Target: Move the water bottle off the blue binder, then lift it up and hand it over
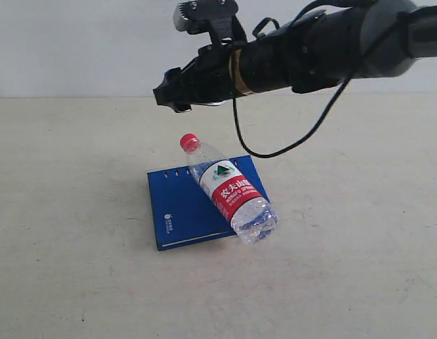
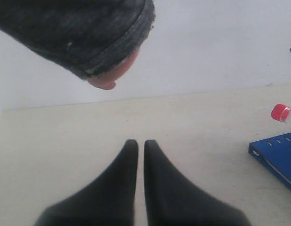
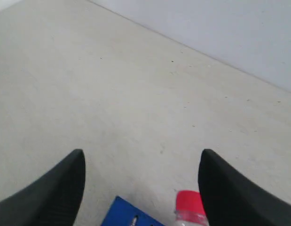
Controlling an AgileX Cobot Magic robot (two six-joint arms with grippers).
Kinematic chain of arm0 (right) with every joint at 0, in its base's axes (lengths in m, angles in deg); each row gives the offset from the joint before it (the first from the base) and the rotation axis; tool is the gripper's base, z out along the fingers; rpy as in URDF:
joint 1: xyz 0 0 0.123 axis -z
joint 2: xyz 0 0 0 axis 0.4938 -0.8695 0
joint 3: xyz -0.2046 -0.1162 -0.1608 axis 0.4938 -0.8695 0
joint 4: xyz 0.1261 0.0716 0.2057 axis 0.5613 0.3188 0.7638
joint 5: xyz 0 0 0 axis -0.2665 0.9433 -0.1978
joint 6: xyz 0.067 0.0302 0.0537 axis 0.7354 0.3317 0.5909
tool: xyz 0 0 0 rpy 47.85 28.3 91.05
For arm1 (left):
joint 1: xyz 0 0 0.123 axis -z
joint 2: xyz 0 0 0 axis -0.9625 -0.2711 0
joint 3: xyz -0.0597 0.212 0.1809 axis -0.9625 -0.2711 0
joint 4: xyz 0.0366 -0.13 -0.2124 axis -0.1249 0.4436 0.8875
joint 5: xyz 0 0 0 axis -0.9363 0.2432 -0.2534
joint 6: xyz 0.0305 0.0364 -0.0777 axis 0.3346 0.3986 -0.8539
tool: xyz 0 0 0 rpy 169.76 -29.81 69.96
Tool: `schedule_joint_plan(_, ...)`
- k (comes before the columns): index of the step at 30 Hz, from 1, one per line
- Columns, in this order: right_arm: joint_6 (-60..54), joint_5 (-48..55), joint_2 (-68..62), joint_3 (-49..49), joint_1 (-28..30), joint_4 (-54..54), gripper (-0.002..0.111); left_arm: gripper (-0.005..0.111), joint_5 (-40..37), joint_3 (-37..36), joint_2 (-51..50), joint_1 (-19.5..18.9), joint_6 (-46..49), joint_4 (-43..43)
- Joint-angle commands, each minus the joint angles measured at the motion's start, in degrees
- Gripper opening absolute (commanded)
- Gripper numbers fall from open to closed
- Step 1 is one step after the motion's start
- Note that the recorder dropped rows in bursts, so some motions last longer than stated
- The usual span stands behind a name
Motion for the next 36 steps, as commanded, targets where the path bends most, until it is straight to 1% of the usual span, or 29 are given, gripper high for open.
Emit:
schedule_joint_plan(1, 3.31, -0.94, -5.25, 4.88, -0.14, 0.02, 0.059, 0.004, 0.82, 0.07, 0.22, 0.42, 0.27, -0.10)
schedule_joint_plan(4, 3.05, -0.02, -8.02, 5.95, -0.14, 0.02, 0.059, 0.004, 0.82, 0.07, 0.22, 0.42, 0.27, -0.10)
schedule_joint_plan(8, -0.76, 4.15, -10.53, 5.95, -0.14, 0.02, 0.059, 0.004, 0.82, 0.07, 0.22, 0.42, 0.27, -0.10)
schedule_joint_plan(13, -1.53, 3.27, -11.98, 5.95, -0.14, 0.02, 0.059, 0.004, 0.82, 0.07, 0.22, 0.42, 0.27, -0.10)
schedule_joint_plan(16, -1.82, 5.83, -13.09, 5.95, -0.14, 0.02, 0.059, 0.004, 0.82, 0.07, 0.22, 0.42, 0.27, -0.10)
schedule_joint_plan(23, -1.71, 4.78, -14.74, 5.82, -0.04, 0.02, 0.059, 0.004, 0.82, 0.07, 0.22, 0.42, 0.27, -0.10)
schedule_joint_plan(28, -1.60, 7.84, -14.72, 2.29, 0.19, 0.02, 0.059, 0.004, 0.82, 0.07, 0.22, 0.42, 0.27, -0.10)
schedule_joint_plan(33, -1.72, 7.78, -14.61, -0.29, 1.05, 0.02, 0.059, 0.004, 0.82, 0.07, 0.22, 0.42, 0.27, -0.10)
schedule_joint_plan(34, -1.72, 7.56, -14.61, -0.27, 1.05, 0.02, 0.059, 0.004, 0.82, 0.07, 0.22, 0.42, 0.27, -0.10)
schedule_joint_plan(35, -1.72, 7.56, -14.49, -0.27, 1.05, 0.02, 0.056, 0.004, 0.82, 0.07, 0.22, 0.42, 0.27, -0.10)
schedule_joint_plan(36, -1.72, 7.77, -14.38, -0.27, 1.05, 0.02, 0.050, 0.004, 0.82, 0.07, 0.22, 0.42, 0.27, -0.10)
